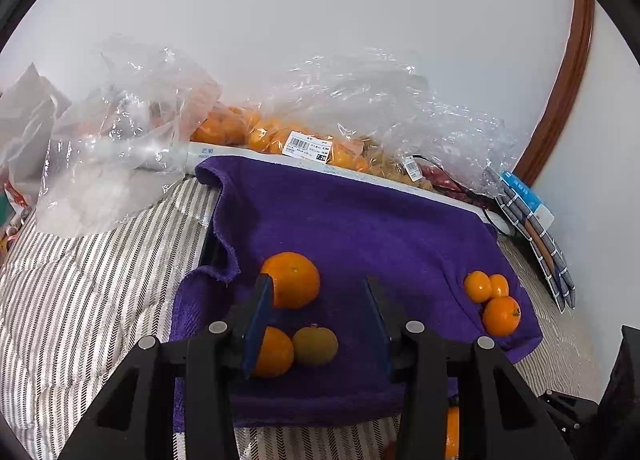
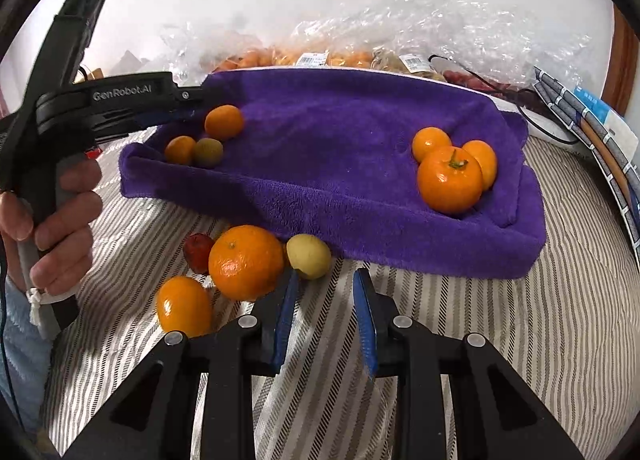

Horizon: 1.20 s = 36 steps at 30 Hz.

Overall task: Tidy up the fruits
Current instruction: 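Grasp a yellow-green fruit on the bedspread with the right gripper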

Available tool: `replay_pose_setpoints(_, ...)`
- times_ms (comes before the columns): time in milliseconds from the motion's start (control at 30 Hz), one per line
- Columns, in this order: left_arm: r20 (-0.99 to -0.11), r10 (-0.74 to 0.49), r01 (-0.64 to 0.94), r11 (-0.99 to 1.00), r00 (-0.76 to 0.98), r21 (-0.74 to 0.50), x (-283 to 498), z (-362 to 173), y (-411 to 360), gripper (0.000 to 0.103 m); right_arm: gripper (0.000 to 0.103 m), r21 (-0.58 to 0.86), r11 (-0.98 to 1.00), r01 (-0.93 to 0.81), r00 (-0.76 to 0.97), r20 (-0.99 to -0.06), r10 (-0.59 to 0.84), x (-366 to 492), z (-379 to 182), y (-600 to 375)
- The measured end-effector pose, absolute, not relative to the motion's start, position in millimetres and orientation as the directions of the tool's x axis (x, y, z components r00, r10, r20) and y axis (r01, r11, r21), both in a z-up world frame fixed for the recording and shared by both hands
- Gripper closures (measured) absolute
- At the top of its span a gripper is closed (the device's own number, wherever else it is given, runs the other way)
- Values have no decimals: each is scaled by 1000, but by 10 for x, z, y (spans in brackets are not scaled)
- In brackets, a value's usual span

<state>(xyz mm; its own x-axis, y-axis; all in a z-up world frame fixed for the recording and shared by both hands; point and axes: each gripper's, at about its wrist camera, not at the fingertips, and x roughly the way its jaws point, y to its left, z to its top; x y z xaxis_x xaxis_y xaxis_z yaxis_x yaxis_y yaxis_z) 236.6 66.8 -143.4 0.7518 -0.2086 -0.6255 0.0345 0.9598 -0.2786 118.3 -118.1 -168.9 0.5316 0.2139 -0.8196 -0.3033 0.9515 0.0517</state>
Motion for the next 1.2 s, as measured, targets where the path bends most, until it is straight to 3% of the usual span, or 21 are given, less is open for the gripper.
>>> replay_pose_setpoints(533,-627,-218,41,958,748,-284,2362,-1431,651,61,70,72,944,-321,526,-815,241,1359,-1696,-1081)
replay_pose_setpoints(633,-629,-217,41,958,747,-282,2359,-1431,654,61,79,84,947,-311,527,-814,245,1383,-1703,-1085)
replay_pose_setpoints(733,-626,-219,41,957,748,-286,2357,-1424,655,61,79,103,949,-297,529,-810,254,1371,-1686,-1153)
replay_pose_setpoints(1200,-621,-268,137,958,737,-251,2118,-1354,553,61,79,21,988,-150,586,-804,106,893,-1578,-1755)
